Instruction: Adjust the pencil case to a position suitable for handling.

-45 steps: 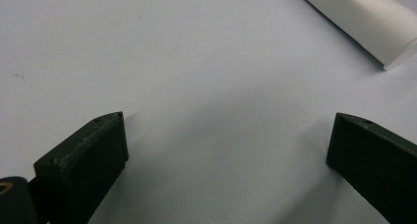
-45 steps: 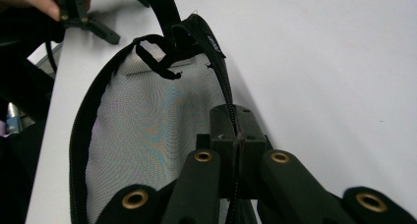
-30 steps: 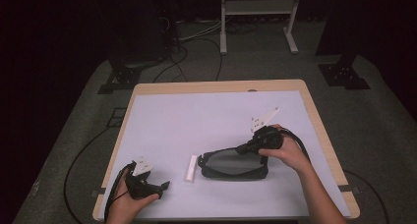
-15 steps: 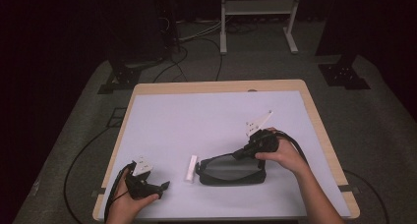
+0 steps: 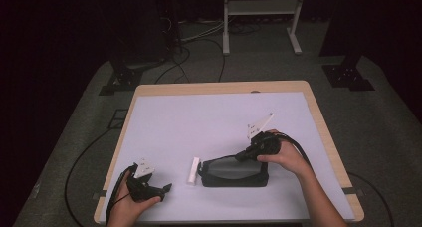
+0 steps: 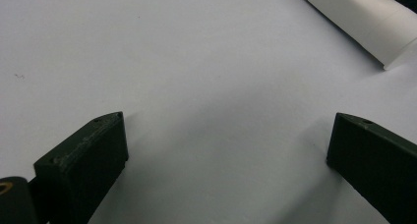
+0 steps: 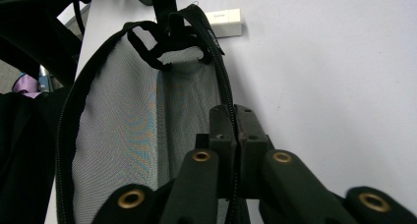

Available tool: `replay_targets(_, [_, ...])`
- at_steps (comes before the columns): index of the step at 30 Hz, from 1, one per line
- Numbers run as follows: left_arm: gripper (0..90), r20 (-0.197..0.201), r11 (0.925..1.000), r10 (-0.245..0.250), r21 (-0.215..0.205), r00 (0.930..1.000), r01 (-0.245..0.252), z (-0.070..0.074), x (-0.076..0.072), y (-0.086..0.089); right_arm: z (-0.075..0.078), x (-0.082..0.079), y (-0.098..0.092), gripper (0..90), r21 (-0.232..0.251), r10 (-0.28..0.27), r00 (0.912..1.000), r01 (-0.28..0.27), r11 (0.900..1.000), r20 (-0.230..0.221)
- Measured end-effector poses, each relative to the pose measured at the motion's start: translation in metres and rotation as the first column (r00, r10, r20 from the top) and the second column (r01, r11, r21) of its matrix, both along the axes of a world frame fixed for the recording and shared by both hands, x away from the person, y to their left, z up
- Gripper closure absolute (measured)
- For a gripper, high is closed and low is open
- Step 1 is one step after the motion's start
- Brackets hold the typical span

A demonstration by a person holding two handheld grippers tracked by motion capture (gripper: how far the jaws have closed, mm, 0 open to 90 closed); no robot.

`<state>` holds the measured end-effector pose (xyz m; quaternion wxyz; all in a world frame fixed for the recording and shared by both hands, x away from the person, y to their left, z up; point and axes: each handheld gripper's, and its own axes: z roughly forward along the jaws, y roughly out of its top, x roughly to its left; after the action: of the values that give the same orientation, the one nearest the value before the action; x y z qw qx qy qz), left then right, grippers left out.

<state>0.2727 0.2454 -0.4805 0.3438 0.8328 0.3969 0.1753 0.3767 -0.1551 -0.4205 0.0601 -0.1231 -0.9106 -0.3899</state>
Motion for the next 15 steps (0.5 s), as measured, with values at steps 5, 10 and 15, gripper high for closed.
replay_targets(5, [1.1,0.000,1.0000,0.001,-0.001,1.0000,-0.001,0.000,0.000,0.000,0.003,-0.002,-0.001,76.1,0.004,-0.009,0.9997,0.009,1.000,0.024])
replay_targets(10, [1.1,0.001,1.0000,0.003,-0.004,1.0000,-0.003,0.000,0.000,0.000,0.008,-0.007,-0.006,68.9,0.018,-0.032,0.9983,0.032,0.999,0.048])
replay_targets(15, [1.1,-0.001,1.0000,0.002,-0.004,1.0000,-0.002,0.000,0.000,0.000,0.012,-0.010,-0.011,60.8,0.032,-0.062,0.9958,0.060,0.998,0.067])
